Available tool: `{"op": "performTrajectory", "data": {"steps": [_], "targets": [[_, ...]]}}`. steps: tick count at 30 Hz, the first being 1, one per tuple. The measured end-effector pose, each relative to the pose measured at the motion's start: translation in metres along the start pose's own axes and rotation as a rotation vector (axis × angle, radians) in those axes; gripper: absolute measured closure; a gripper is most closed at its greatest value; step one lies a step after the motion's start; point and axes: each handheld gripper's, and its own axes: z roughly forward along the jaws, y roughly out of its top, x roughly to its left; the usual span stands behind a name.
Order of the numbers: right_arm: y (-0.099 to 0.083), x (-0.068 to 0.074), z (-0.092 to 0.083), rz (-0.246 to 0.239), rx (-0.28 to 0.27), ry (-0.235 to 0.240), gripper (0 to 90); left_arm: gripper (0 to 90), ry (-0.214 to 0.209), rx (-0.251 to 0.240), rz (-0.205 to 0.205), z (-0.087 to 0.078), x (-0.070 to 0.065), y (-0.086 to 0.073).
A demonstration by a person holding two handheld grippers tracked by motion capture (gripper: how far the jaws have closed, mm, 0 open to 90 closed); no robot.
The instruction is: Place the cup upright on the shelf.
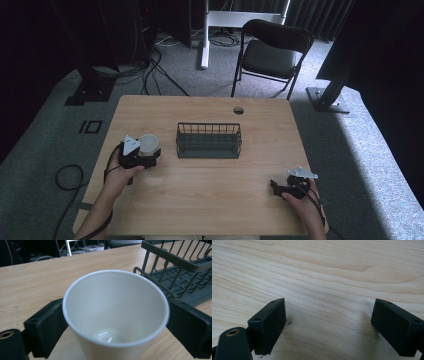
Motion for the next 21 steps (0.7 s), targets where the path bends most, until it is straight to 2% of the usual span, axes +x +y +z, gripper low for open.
{"op": "performTrajectory", "data": {"steps": [3, 6, 9, 12, 15, 21], "targets": [[0.0, 0.0, 0.0, -0.001, 0.0, 0.0, 12.2, 7.1, -0.002, 0.004, -0.006, 0.003, 0.001, 0.0], [0.0, 0.0, 0.0, 0.0, 0.0, 0.0, 12.2, 14.9, 0.007, -0.025, -0.027, 0.004, 0.001, 0.001], [0.0, 0.0, 0.0, 0.0, 0.0, 0.0, 12.2, 19.6, 0.023, -0.032, -0.005, 0.004, 0.0, 0.002], [0.0, 0.0, 0.0, 0.0, 0.0, 0.0, 12.2, 20.3, 0.006, -0.032, -0.005, 0.003, 0.001, 0.002], [0.0, 0.0, 0.0, 0.0, 0.0, 0.0, 12.2, 20.5, -0.024, -0.048, -0.032, 0.002, 0.003, 0.003], [0.0, 0.0, 0.0, -0.001, 0.0, 0.0, 12.2, 20.7, -0.017, -0.06, -0.012, -0.006, 0.001, 0.016]]}}
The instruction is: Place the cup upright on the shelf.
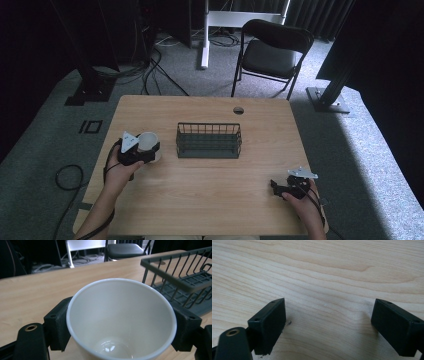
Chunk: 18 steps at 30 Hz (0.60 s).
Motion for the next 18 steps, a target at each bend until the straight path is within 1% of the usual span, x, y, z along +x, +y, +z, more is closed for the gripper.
{"op": "performTrajectory", "data": {"steps": [1, 4, 6, 7, 10, 11, 14, 18], "targets": [[0.0, 0.0, 0.0, 0.0, 0.0, 0.0, 12.2, 20.7, -0.007, -0.001, -0.004, -0.001, 0.0, 0.003], [0.0, 0.0, 0.0, 0.001, 0.0, 0.0, 12.2, 20.7, -0.015, -0.006, 0.002, -0.005, -0.002, 0.013], [0.0, 0.0, 0.0, 0.0, 0.0, 0.0, 12.2, 20.7, -0.018, -0.009, 0.014, -0.008, -0.004, 0.02], [0.0, 0.0, 0.0, 0.0, 0.0, 0.0, 12.2, 20.7, -0.02, -0.012, 0.012, -0.009, -0.004, 0.024], [0.0, 0.0, 0.0, 0.0, 0.0, 0.0, 12.2, 20.7, -0.045, -0.025, -0.005, -0.01, -0.006, 0.034], [0.0, 0.0, 0.0, 0.0, 0.0, 0.0, 12.2, 20.7, -0.052, -0.025, 0.004, -0.011, -0.007, 0.038], [0.0, 0.0, 0.0, 0.0, 0.0, 0.0, 12.2, 20.7, -0.063, -0.033, 0.008, -0.013, -0.008, 0.049], [0.0, 0.0, 0.0, 0.0, 0.0, 0.0, 12.2, 20.6, -0.076, -0.056, 0.009, -0.017, -0.011, 0.066]]}}
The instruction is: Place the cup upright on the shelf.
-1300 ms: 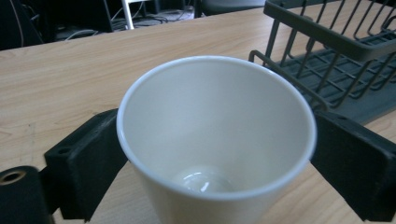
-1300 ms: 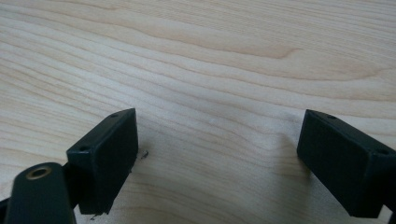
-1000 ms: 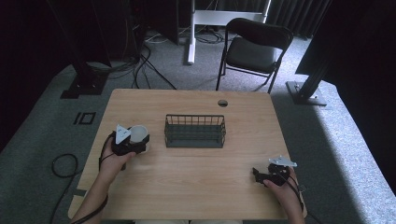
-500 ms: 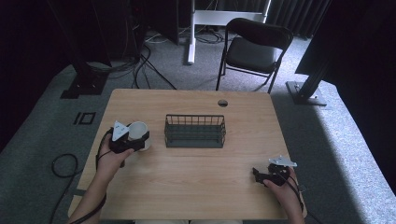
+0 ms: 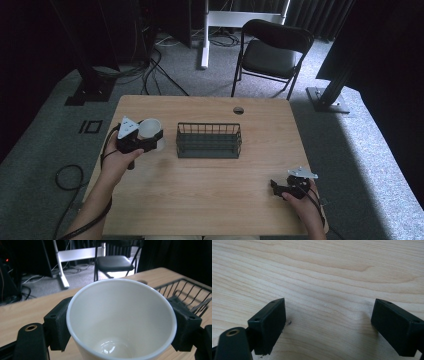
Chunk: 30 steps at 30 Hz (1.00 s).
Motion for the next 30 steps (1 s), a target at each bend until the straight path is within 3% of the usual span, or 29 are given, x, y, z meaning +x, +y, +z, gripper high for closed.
{"op": "performTrajectory", "data": {"steps": [4, 6, 12, 22, 30], "targets": [[0.0, 0.0, 0.0, 0.001, 0.0, 0.0, 12.2, 20.7, -0.022, -0.026, 0.022, -0.003, -0.006, 0.02], [0.0, 0.0, 0.0, -0.001, -0.001, 0.0, 12.2, 20.7, -0.043, -0.044, 0.006, -0.003, -0.008, 0.027], [0.0, 0.0, 0.0, 0.0, 0.0, 0.0, 12.2, 20.7, -0.072, -0.066, 0.044, 0.0, -0.024, 0.047], [0.0, 0.0, 0.0, 0.0, -0.001, 0.0, 12.2, 20.7, -0.129, -0.092, 0.053, 0.016, -0.055, 0.063], [0.0, 0.0, 0.0, 0.001, -0.002, 0.0, 12.2, 20.7, -0.158, -0.083, 0.074, 0.036, -0.08, 0.069]]}}
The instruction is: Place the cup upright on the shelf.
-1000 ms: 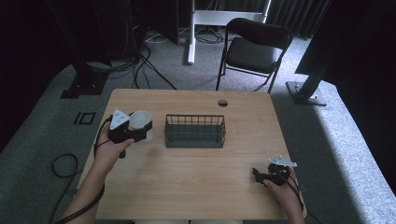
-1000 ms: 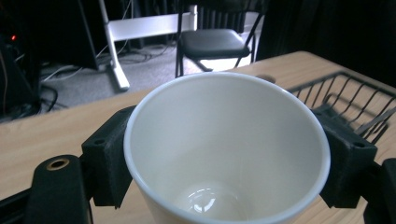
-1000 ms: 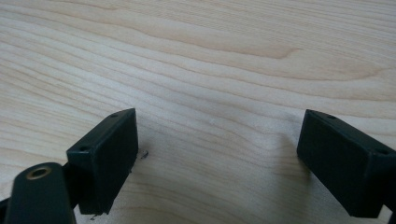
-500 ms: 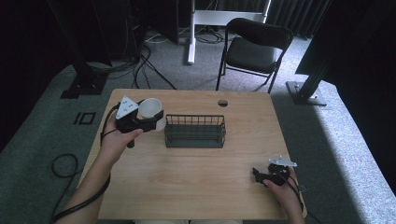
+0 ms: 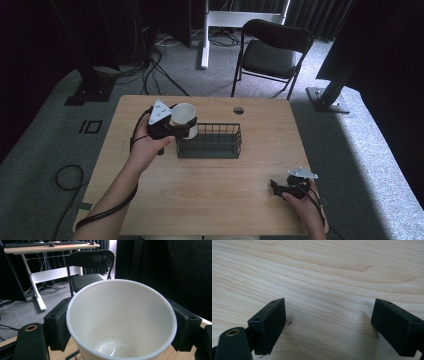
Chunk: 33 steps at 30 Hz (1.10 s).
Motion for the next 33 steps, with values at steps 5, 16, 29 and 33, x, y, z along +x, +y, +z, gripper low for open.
{"op": "performTrajectory", "data": {"steps": [5, 16, 29, 33], "targets": [[0.0, 0.0, 0.0, 0.0, 0.0, 0.001, 12.2, 20.6, -0.019, 0.012, 0.004, 0.016, -0.01, -0.001], [0.0, -0.001, 0.0, 0.003, -0.001, 0.004, 12.2, 20.6, -0.027, 0.043, -0.013, 0.046, -0.019, -0.012], [0.0, -0.001, 0.0, 0.005, -0.001, 0.006, 12.2, 20.6, 0.006, 0.075, -0.039, 0.079, -0.022, -0.033], [0.0, -0.001, -0.001, 0.011, -0.003, 0.009, 12.2, 20.6, 0.01, 0.098, -0.03, 0.087, -0.023, -0.043]]}}
